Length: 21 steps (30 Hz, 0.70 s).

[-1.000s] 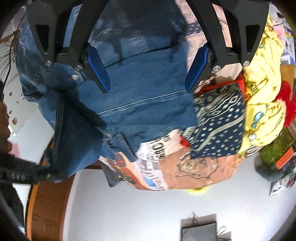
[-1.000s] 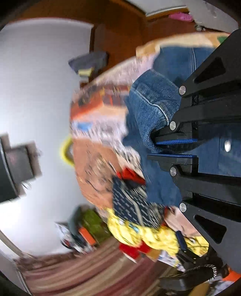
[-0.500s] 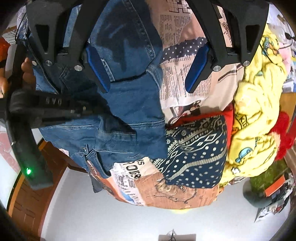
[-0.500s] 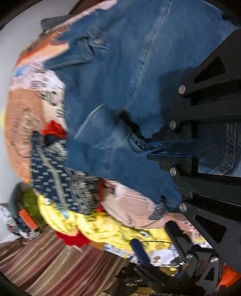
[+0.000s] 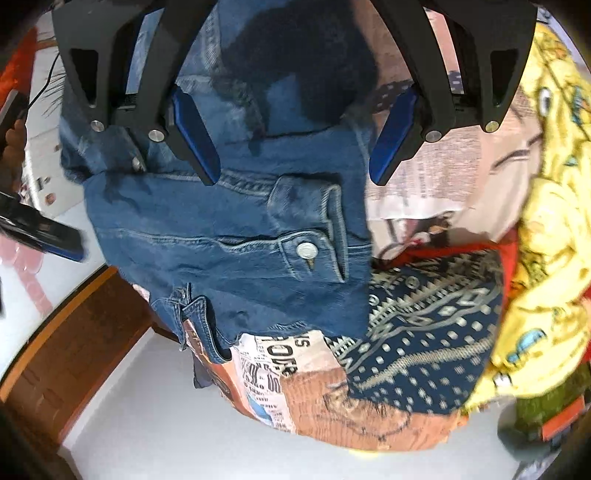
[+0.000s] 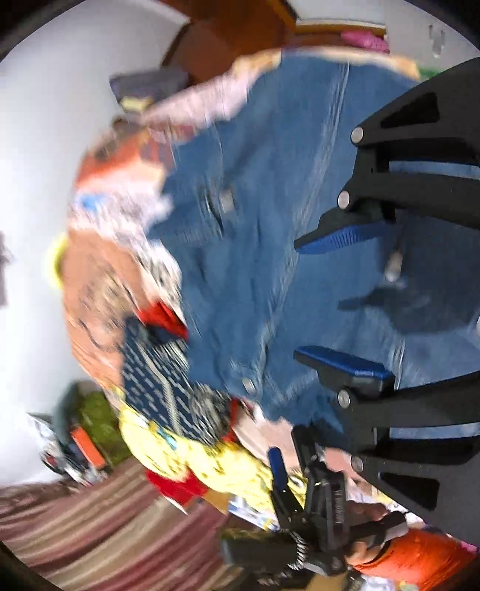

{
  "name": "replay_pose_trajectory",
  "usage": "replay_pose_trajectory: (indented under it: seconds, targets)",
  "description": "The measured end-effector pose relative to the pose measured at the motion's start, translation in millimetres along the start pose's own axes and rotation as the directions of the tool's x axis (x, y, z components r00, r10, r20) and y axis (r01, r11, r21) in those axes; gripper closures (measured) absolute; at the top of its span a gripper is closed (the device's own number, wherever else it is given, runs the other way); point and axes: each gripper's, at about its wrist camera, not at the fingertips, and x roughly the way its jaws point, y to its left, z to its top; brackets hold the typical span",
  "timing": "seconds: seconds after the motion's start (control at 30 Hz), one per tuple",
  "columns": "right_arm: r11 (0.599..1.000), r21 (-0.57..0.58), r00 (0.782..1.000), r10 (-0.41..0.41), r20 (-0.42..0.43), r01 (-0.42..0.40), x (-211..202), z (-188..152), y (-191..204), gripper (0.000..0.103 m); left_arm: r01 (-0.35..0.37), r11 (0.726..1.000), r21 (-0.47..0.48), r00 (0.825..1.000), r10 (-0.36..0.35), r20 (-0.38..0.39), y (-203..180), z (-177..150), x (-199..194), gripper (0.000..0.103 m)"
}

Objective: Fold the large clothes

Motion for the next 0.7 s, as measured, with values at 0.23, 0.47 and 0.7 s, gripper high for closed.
replay_pose_trajectory:
  seconds: [0.23,0.47,0.7]
  targets:
    - [0.974,0.139,0.978,-0.193,0.082,0.180,-50.9,-23.5,-85.4,0.042,0.093,0.978,-0.189,0.988,-0.114,-0.102,16.1,8.1,46.8,0.021]
    - [0.914,0.327,0.969,-0.245,-0.026,0.240,-38.5,-70.8,-156.1,0.041,0.072,0.974,-0.215,0.992,-0.093,-0.090,14.0,14.6,61.7,0.052]
    - [0.873,0.438,0.976,-0.169,-0.137,0.212,-0.4,-105.5,-182.9,0.041,-0.082,0.997,0.000,0.996,0.082,0.042,-27.9,29.6,37.6,0.081]
